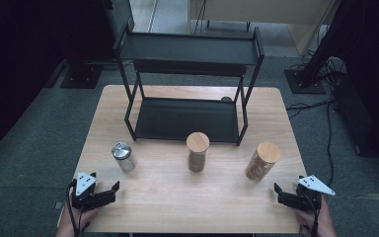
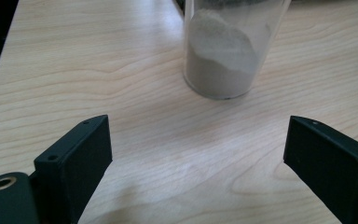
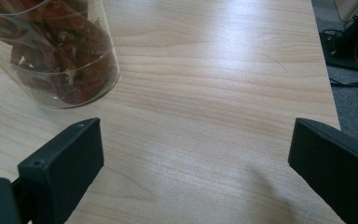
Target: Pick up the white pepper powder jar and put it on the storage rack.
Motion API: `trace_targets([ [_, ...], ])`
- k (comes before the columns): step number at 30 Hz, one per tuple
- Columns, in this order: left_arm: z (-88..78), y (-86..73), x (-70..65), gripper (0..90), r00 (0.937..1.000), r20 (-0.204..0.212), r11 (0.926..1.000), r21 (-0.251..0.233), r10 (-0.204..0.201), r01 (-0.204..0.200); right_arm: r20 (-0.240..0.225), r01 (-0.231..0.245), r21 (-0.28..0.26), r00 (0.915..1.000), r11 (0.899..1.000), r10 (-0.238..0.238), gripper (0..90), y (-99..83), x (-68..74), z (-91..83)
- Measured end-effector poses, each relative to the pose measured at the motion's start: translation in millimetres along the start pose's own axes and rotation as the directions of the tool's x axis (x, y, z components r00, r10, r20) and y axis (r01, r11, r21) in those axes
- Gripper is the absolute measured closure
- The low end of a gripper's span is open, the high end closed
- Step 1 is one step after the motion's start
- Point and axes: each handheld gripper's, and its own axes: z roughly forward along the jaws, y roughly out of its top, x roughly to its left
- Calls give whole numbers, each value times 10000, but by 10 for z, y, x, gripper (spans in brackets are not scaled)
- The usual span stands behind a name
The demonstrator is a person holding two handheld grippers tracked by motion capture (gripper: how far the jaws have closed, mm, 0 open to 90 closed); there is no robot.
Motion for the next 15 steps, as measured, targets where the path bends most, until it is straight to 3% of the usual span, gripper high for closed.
trace_targets([
  [4,30,40,-16,81,10000,-22,10000,-31,-8,8,-40,32,4,10000,10000,-32,33,0,2,-1],
  [9,88,56,-58,81,9996,259,9999,80,-96,94,-59,104,-19,9999,9999,-104,33,-2,8,-3],
  [15,137,94,-110,81,9996,278,9998,202,81,-87,-62,154,-42,9999,9999,-155,33,-3,9,-5],
])
